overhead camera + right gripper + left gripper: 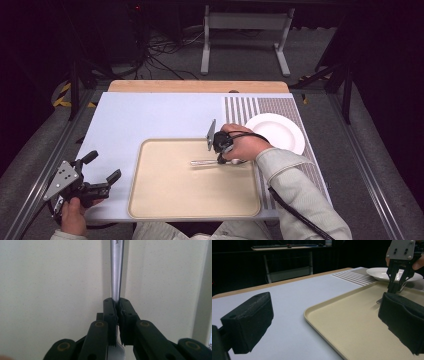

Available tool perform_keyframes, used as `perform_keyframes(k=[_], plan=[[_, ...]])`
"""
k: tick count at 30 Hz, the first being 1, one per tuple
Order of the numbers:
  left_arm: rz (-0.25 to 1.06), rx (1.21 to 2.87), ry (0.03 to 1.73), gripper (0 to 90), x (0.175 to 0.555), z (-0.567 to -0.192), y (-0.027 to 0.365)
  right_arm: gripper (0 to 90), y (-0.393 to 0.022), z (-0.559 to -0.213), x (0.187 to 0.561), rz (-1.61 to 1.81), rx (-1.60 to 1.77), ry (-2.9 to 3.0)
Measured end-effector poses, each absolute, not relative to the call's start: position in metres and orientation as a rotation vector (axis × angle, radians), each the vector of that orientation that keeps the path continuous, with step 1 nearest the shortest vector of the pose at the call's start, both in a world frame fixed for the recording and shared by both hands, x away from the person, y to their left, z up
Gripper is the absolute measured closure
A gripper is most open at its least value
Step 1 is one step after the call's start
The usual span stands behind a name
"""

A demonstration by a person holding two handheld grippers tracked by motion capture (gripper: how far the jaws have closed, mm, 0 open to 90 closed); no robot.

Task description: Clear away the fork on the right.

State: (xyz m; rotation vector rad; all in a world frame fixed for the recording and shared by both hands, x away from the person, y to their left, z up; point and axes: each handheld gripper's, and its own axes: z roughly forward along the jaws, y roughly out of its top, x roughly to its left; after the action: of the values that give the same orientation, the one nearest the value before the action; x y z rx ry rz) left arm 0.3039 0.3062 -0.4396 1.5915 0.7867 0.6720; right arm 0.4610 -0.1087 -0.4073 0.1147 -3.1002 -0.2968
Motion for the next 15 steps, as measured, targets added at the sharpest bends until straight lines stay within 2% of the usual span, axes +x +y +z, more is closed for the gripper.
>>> perform_keyframes(k=[15], plan=[[0.672,1.591,0.785,0.6,0.304,-0.4394,0.306,84.8,-0.1097,-0.4132,0.4611,-0.263,0.102,-3.093]])
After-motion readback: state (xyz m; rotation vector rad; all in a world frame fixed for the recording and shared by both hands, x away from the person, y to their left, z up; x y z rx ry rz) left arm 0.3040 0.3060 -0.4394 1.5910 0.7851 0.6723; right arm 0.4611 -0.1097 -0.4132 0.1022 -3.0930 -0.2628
